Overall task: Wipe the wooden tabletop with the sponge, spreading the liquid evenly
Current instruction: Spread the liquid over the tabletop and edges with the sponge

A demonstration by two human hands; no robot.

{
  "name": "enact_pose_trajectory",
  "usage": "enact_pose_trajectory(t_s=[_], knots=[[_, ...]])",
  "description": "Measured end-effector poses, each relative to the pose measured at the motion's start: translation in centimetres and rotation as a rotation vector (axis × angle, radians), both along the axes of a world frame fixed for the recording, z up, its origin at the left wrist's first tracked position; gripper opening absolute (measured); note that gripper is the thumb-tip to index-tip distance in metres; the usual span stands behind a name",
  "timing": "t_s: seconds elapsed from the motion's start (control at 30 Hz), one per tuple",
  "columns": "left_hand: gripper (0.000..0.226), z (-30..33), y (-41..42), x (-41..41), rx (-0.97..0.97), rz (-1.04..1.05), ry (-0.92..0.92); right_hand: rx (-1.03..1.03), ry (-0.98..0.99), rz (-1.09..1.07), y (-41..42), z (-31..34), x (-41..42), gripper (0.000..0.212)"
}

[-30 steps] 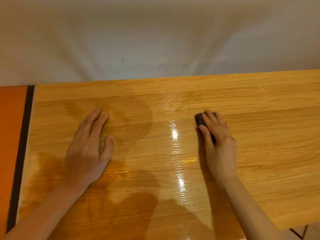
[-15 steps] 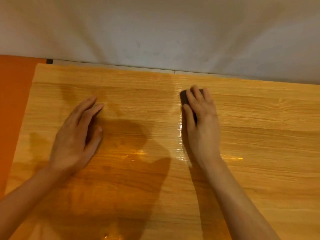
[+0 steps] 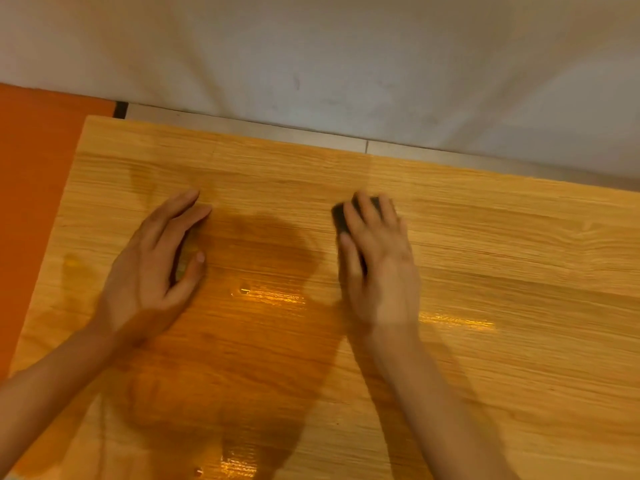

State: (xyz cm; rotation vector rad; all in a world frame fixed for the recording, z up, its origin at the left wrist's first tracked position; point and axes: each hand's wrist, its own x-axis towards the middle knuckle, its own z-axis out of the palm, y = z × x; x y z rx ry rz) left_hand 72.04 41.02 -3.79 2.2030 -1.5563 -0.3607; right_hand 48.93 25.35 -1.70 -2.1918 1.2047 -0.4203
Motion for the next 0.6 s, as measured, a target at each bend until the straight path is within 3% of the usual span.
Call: enact_pose_trajectory(t_s=[0.13, 0.37, 0.6], knots=[[0.056, 0.0, -0.1, 0.1, -0.017, 0.01, 0.005, 0.024, 0.014, 0.143, 5.4, 0.2, -3.0, 0.047], [0.056, 0.1, 0.2, 0.1, -0.005, 0.01, 0.034, 0.052, 0.003, 0.047, -3.2, 0.8, 5.7, 0.038], [0.056, -0.2, 0.2, -0.1, -0.031, -0.01, 0.003, 0.066, 0.019, 0.095, 6.4, 1.1, 0.5, 0.039]])
